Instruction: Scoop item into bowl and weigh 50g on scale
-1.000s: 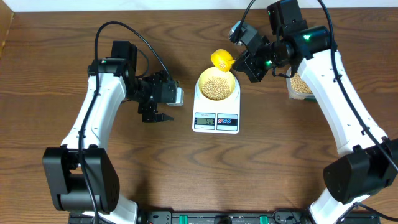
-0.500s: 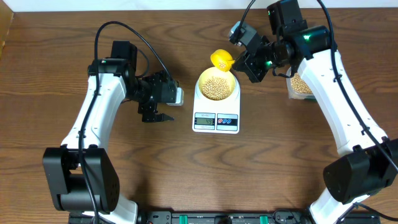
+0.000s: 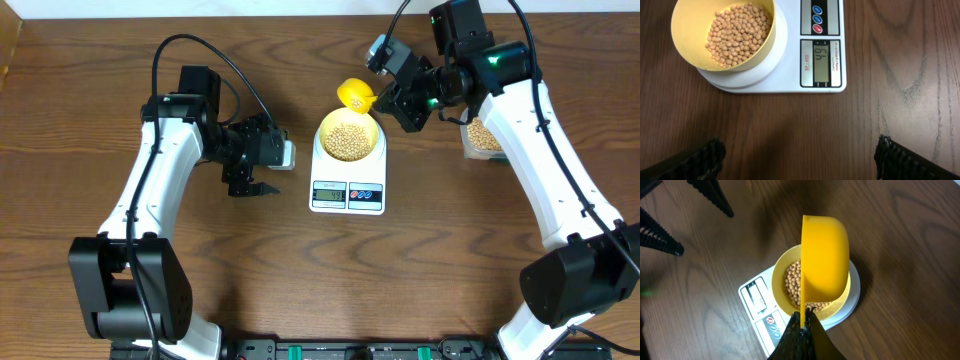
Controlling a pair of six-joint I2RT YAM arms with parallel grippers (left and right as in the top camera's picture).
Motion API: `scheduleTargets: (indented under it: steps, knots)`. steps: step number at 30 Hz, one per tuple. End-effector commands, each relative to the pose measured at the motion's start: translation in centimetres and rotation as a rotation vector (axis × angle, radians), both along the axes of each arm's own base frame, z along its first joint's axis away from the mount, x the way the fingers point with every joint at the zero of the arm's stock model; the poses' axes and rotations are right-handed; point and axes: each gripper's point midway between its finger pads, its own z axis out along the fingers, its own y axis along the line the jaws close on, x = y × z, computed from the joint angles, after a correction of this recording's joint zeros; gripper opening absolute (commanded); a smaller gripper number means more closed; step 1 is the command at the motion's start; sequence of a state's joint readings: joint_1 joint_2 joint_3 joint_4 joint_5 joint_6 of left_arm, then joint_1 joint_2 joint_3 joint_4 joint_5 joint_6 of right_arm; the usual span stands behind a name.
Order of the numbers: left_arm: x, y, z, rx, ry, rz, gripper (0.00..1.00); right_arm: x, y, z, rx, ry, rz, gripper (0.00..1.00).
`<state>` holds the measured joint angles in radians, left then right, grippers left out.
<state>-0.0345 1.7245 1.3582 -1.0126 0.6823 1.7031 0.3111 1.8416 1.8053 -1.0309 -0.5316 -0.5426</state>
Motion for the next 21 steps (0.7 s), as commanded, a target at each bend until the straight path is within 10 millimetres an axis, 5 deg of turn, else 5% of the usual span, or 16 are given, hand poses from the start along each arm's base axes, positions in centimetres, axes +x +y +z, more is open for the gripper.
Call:
scheduleTargets:
  steps: [1, 21]
  knots:
    - [-0.1, -0.3, 0.2, -0.015, -0.006, -0.015, 0.98, 0.0, 0.2, 1.0, 0.018, -0.033, 0.028, 0.01]
    - [-0.1, -0.3, 0.2, -0.015, -0.006, -0.015, 0.97, 0.3, 0.3, -0.4, -0.219, -0.215, 0.171, 0.01]
